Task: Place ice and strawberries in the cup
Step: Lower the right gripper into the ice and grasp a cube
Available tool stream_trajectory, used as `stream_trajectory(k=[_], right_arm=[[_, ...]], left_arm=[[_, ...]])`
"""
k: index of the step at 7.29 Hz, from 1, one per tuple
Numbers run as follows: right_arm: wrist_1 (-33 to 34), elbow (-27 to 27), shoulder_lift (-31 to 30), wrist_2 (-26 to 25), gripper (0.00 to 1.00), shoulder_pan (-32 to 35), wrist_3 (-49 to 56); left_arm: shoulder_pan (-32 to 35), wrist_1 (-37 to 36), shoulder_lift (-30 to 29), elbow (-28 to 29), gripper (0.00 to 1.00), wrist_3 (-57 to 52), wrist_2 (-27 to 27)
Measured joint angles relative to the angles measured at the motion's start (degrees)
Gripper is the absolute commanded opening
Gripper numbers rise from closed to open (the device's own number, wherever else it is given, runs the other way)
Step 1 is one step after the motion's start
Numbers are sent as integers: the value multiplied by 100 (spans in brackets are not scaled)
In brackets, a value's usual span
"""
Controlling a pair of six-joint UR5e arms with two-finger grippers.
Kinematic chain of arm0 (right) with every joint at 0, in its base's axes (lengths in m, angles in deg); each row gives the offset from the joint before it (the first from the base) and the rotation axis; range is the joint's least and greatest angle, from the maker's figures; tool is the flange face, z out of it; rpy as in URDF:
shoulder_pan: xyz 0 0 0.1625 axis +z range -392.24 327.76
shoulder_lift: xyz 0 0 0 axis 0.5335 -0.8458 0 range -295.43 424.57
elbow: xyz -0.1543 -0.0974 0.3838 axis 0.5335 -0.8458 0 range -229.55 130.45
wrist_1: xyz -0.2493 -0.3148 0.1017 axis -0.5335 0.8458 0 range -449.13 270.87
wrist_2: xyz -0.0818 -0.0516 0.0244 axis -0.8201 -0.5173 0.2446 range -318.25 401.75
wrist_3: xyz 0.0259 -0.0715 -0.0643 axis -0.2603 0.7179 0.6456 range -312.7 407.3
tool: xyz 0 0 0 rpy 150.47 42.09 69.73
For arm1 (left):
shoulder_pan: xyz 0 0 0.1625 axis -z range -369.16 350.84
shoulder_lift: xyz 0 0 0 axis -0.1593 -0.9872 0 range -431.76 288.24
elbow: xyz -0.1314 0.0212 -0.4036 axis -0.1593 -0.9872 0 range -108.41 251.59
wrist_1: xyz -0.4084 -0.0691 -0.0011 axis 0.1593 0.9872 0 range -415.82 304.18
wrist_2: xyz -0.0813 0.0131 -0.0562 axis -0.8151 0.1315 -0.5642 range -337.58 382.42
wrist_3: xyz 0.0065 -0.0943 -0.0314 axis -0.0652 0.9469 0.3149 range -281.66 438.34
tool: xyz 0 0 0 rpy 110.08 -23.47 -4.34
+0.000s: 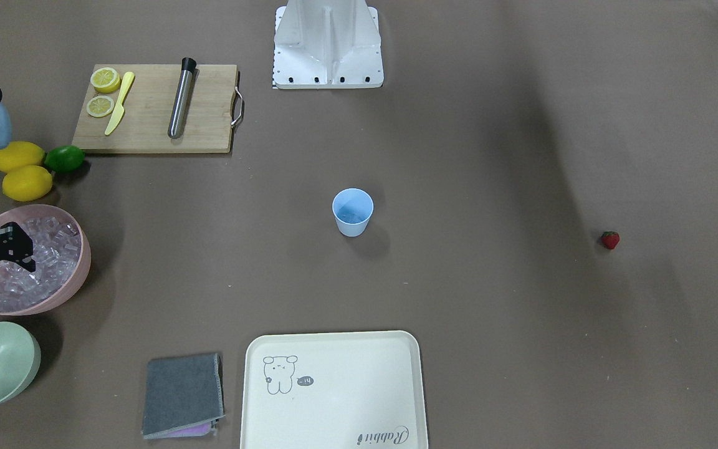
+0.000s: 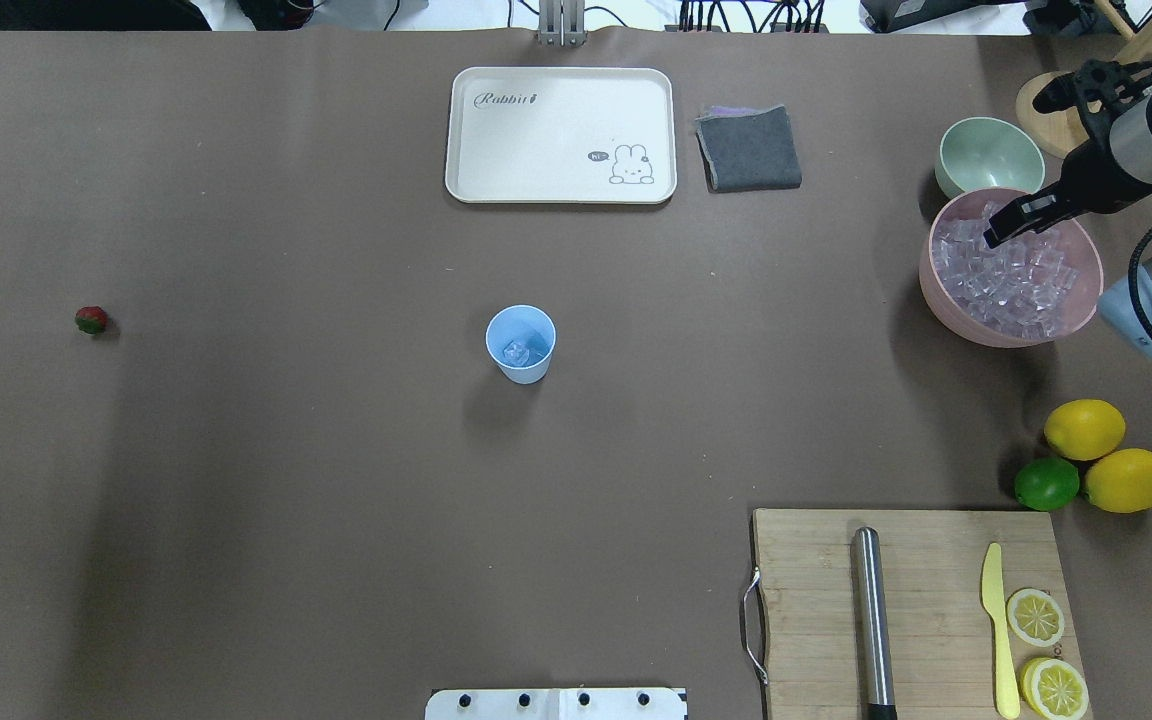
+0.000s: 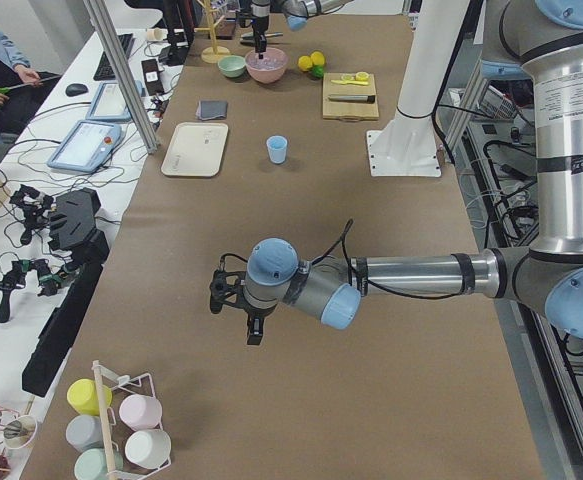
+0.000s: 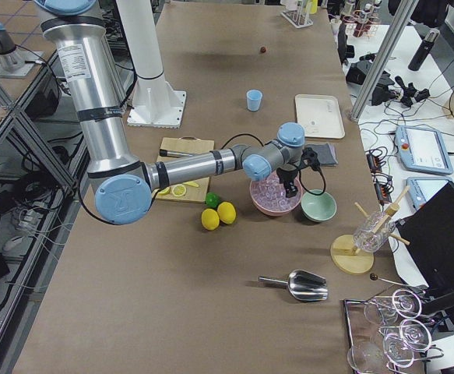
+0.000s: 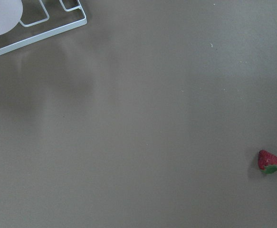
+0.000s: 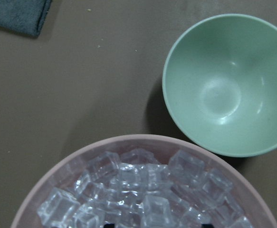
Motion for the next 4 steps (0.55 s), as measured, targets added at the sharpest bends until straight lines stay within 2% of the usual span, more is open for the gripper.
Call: stream_trajectory(k=[4], right_arm=[[-14,-69,35,-39,69,-105,-78]], left_arm=[[-4,1,-6,18,98,5,0]])
